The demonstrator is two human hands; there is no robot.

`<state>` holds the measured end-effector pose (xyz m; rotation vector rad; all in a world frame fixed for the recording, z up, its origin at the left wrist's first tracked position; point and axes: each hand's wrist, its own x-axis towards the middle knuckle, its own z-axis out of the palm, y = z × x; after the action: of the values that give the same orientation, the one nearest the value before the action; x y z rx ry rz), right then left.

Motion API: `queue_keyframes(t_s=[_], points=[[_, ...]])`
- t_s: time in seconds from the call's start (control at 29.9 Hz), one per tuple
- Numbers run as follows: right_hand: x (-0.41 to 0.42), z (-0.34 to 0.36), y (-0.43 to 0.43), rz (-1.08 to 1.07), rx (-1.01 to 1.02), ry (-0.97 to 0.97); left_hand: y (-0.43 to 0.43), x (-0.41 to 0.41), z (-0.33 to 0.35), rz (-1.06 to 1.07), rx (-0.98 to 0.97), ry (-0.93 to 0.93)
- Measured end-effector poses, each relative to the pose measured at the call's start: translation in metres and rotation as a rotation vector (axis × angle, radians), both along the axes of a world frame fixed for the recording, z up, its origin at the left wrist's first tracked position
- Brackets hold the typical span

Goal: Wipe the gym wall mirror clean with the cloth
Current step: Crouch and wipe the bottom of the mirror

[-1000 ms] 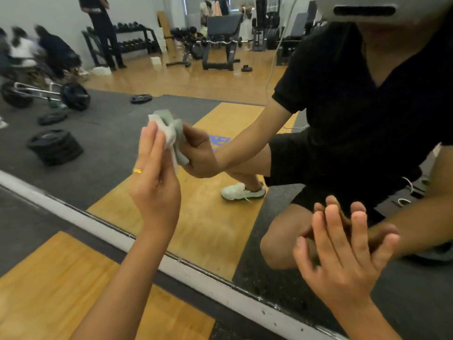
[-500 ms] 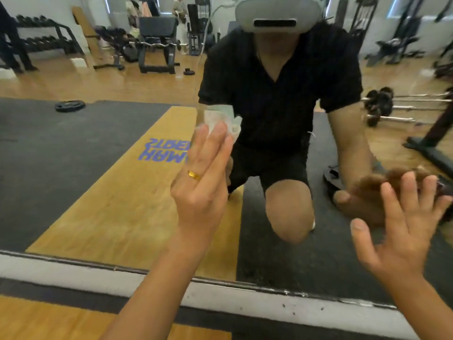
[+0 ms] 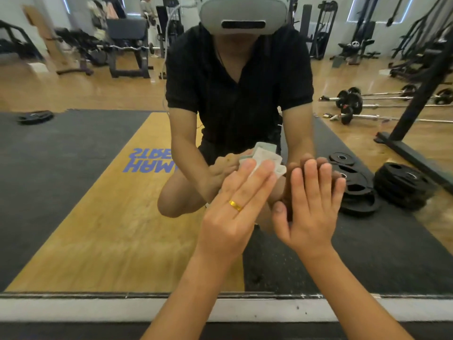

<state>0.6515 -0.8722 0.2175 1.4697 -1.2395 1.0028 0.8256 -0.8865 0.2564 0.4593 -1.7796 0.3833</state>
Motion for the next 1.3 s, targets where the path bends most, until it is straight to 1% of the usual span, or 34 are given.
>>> queue_keyframes(t_s=[0.07, 0.13, 0.23, 0.3, 0.33, 0.37, 0.47, 0.53, 0.57, 0.64, 0.7, 0.77, 0.84, 0.9, 0.97, 1.0, 1.07, 1.1, 1.14, 1.2, 1.24, 1.27, 1.3], points=[[-0.001, -0.001, -0.001, 0.01, -0.012, 0.012, 0.002, 0.001, 0.001, 0.033, -0.027, -0.017], [0.001, -0.003, 0.0, 0.012, -0.016, 0.003, 0.002, 0.017, 0.0, 0.117, -0.046, -0.008], [-0.001, -0.003, -0.003, -0.012, -0.043, 0.033, -0.008, 0.045, 0.007, 0.248, -0.021, 0.148], [0.001, -0.004, -0.002, -0.013, -0.032, 0.012, -0.01, 0.039, 0.01, 0.25, 0.023, 0.238], [0.0, -0.004, -0.001, -0.007, -0.033, 0.005, -0.007, 0.029, 0.009, 0.233, 0.035, 0.251], [0.0, -0.004, 0.0, 0.002, -0.033, 0.004, -0.003, 0.018, 0.005, 0.213, 0.031, 0.225], [-0.002, -0.001, 0.001, 0.008, -0.007, 0.009, 0.008, 0.001, 0.001, 0.159, -0.026, 0.032], [-0.003, -0.001, 0.002, 0.017, 0.005, 0.003, 0.005, 0.013, 0.008, 0.166, -0.097, -0.079], [-0.003, -0.001, 0.003, 0.018, 0.005, 0.001, 0.001, 0.022, 0.011, 0.18, -0.125, -0.095], [-0.002, -0.001, 0.003, 0.026, -0.003, -0.006, -0.004, 0.038, 0.018, 0.218, -0.108, -0.035], [-0.001, -0.001, 0.001, 0.025, -0.014, -0.01, -0.01, 0.046, 0.027, 0.243, -0.048, 0.08], [-0.002, -0.001, 0.001, 0.017, -0.018, -0.003, -0.01, 0.039, 0.035, 0.231, 0.01, 0.185], [-0.003, -0.002, 0.001, 0.03, -0.027, 0.004, -0.006, 0.024, 0.04, 0.192, 0.033, 0.225], [-0.002, -0.002, 0.0, 0.03, -0.037, 0.007, -0.004, 0.008, 0.05, 0.116, 0.022, 0.16], [-0.003, -0.002, 0.0, 0.035, -0.044, 0.009, -0.003, -0.006, 0.065, 0.039, -0.036, 0.073], [-0.003, -0.002, -0.001, 0.04, -0.048, 0.009, -0.001, -0.009, 0.074, 0.027, -0.082, 0.032], [-0.003, -0.002, -0.001, 0.039, -0.052, 0.011, -0.002, 0.0, 0.089, 0.083, -0.172, -0.036], [-0.003, -0.002, -0.001, 0.039, -0.05, 0.011, -0.004, 0.013, 0.093, 0.141, -0.183, -0.016], [-0.003, -0.003, -0.001, 0.04, -0.049, 0.012, -0.009, 0.031, 0.095, 0.213, -0.165, 0.063], [-0.003, -0.003, -0.001, 0.04, -0.051, 0.012, -0.024, 0.073, 0.093, 0.325, -0.054, 0.342], [-0.002, -0.003, -0.001, 0.039, -0.054, 0.011, -0.029, 0.09, 0.09, 0.334, 0.0, 0.463], [-0.002, -0.003, -0.002, 0.038, -0.057, 0.008, -0.032, 0.099, 0.086, 0.337, 0.042, 0.538], [-0.001, -0.003, -0.001, 0.04, -0.058, 0.004, -0.032, 0.101, 0.08, 0.338, 0.075, 0.57]])
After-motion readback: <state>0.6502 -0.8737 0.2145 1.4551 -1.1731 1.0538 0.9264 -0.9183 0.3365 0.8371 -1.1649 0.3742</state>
